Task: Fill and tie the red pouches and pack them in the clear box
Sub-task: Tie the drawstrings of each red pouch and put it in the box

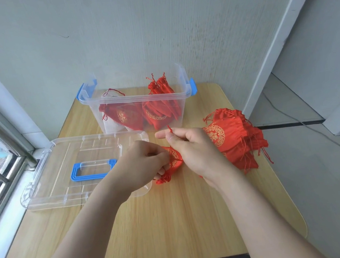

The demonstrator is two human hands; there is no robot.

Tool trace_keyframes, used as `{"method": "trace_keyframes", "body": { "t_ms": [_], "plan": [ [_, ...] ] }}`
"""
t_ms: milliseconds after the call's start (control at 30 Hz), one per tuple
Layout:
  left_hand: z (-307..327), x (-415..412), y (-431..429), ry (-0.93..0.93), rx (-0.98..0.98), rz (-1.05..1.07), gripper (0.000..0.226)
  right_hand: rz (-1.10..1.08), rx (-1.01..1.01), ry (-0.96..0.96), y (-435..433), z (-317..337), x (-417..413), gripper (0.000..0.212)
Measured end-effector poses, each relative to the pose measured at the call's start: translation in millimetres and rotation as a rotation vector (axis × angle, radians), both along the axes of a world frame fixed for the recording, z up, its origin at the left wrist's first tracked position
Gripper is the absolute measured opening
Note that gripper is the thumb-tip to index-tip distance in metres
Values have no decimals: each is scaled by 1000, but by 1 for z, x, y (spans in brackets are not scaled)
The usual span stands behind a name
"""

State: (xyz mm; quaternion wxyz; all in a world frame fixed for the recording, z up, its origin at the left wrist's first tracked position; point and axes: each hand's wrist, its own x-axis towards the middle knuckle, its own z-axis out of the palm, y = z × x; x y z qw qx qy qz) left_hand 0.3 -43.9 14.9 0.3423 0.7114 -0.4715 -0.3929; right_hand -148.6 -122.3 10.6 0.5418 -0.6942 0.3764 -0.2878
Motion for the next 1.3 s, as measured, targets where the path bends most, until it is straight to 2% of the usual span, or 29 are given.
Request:
{"method": "trace_keyframes", "body": {
  "t_ms": [233, 333, 433, 533, 733, 967, 1033, 1133, 1167, 1300],
  "plan": [
    [-2, -1, 0, 44, -52, -14, 27, -73, -1, 24, -3, -3, 2, 32],
    [-5, 3, -2, 77, -54, 58, 30, -179, -181, 176, -6, -9, 0, 28],
    [-6, 5, -2, 229, -48, 122, 31, -101, -406, 275, 2, -5, -2, 35],
    [-6, 6, -2, 327, -36, 132, 29, -22, -517, 312, 9, -2, -2, 37],
    [-3, 8, 0, 375, 12, 131, 27, 18, -565, 229, 3, -8, -2, 22],
    [6, 9, -1, 499, 39, 125, 14, 77, -766, 383, -1, -17, 0, 19],
    [5, 11, 1, 419, 34, 106, 10, 77, -725, 413, -2, -13, -1, 16],
    [5, 10, 3, 194, -26, 212, 37, 50, -498, 375, -2, -7, -3, 11],
    [6, 9, 4, 149, -61, 258, 39, 38, -392, 340, -2, -6, -3, 11],
    [1, 8, 2, -13, -197, 313, 21, -12, 94, 153, -3, 0, -7, 10]
  ]
}}
